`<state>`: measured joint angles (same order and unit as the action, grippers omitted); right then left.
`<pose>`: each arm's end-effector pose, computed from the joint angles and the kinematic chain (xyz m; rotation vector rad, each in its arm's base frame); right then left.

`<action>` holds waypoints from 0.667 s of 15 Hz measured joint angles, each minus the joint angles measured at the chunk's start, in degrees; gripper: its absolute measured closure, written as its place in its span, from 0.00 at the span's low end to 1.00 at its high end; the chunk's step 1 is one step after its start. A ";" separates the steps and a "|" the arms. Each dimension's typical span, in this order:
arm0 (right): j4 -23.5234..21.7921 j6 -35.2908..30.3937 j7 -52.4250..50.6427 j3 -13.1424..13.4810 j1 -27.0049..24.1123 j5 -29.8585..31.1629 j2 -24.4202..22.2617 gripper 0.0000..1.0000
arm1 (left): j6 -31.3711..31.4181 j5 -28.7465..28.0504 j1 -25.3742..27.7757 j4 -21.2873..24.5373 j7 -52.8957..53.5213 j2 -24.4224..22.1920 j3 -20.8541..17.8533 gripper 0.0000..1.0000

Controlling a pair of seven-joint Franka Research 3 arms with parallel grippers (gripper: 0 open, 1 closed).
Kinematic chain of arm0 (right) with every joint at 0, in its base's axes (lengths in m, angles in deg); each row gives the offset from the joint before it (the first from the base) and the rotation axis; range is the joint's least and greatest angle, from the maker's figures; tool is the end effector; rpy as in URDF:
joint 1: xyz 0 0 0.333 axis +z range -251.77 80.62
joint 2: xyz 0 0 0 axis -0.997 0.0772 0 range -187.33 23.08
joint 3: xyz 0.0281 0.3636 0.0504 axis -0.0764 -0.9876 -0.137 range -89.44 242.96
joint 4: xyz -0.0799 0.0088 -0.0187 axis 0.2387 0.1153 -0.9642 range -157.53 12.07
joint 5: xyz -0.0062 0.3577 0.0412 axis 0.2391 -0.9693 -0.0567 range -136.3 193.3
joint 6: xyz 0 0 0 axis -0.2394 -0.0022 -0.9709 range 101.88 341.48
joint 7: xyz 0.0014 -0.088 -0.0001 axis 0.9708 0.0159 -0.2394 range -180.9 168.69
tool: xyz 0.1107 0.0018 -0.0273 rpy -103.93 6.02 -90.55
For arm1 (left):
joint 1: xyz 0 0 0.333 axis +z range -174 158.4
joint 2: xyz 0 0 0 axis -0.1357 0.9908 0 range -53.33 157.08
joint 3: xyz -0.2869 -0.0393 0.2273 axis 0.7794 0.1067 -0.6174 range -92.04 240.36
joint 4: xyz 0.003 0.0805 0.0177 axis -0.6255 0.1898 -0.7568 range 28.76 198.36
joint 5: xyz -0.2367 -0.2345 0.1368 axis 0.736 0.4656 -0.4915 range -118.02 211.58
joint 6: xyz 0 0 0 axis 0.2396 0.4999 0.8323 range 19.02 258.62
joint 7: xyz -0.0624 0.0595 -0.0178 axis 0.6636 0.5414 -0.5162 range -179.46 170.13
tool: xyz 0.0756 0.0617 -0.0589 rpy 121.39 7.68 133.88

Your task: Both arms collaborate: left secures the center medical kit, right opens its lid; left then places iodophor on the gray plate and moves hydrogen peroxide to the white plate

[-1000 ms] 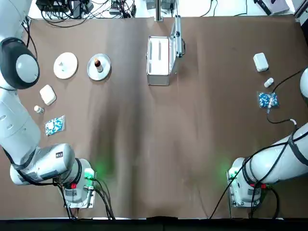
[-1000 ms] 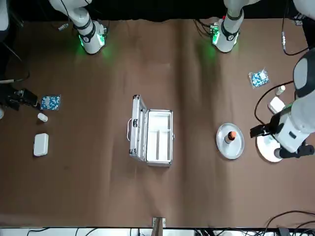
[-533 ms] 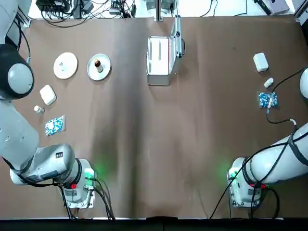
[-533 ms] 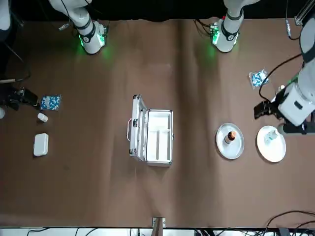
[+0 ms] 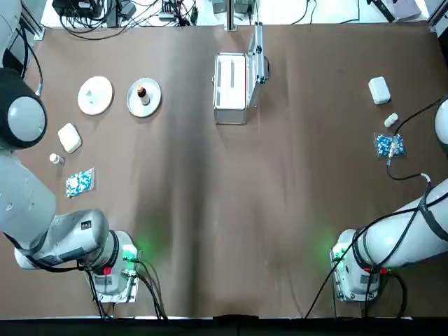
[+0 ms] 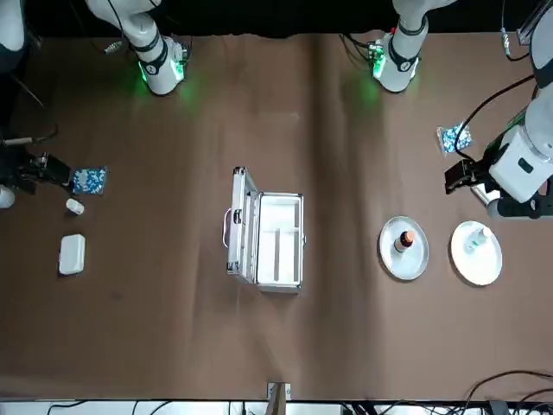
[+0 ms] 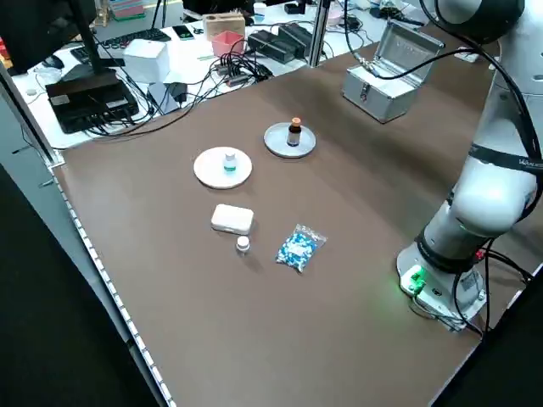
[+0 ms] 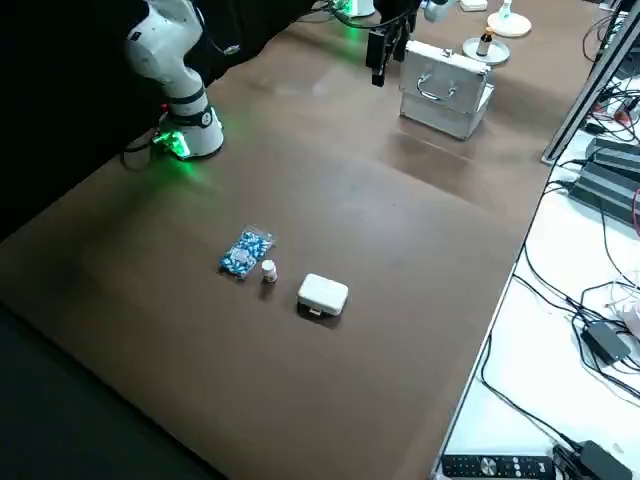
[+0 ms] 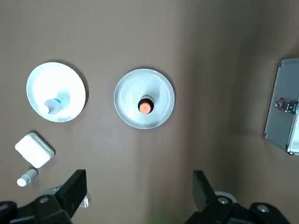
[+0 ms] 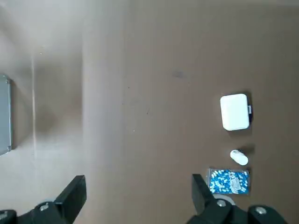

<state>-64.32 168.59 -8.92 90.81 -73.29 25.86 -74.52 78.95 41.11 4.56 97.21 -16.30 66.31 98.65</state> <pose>0.5714 -0.0009 0.6551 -3.1283 -0.0310 -0.0400 0.5909 -0.0742 0.6442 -3.1339 -0.0097 0.0873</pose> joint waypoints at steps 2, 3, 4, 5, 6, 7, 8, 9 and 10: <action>0.05 -0.65 -0.09 -0.04 0.46 0.51 -0.04 0.00 | 0.00 0.26 0.05 0.15 0.00 0.00 -0.03 0.00; 0.06 -1.08 -0.09 -0.05 0.72 1.06 -0.05 0.00 | 0.00 0.27 0.05 0.21 -0.04 0.00 -0.02 0.00; 0.06 -1.41 -0.09 -0.05 0.94 1.51 -0.06 0.00 | 0.00 0.27 0.05 0.28 -0.22 0.00 -0.03 0.00; 0.06 -1.53 -0.09 -0.05 1.05 1.70 -0.06 0.00 | 0.00 0.27 0.06 0.32 -0.57 0.00 -0.08 0.00; 0.06 -1.57 -0.09 -0.05 1.08 1.75 -0.06 0.00 | -0.01 0.27 0.12 0.34 -0.82 0.00 -0.14 0.00; 0.06 -1.58 -0.09 -0.05 1.08 1.78 -0.06 0.00 | -0.02 0.27 0.24 0.34 -0.92 0.00 -0.19 0.00; 0.06 -1.60 -0.10 -0.05 1.08 1.81 -0.06 0.00 | -0.02 0.27 0.39 0.35 -1.03 0.00 -0.25 0.00; 0.06 -1.61 -0.10 -0.05 1.10 1.82 -0.06 0.00 | -0.12 0.27 0.60 0.35 -1.15 0.00 -0.29 0.00; 0.06 -1.63 -0.11 -0.05 1.13 1.82 -0.06 0.00 | -0.26 0.27 0.87 0.35 -1.20 0.00 -0.30 0.00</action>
<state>-64.26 166.97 -9.03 90.75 -72.16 27.68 -74.58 78.69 41.38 5.43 97.55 -17.49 66.30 98.35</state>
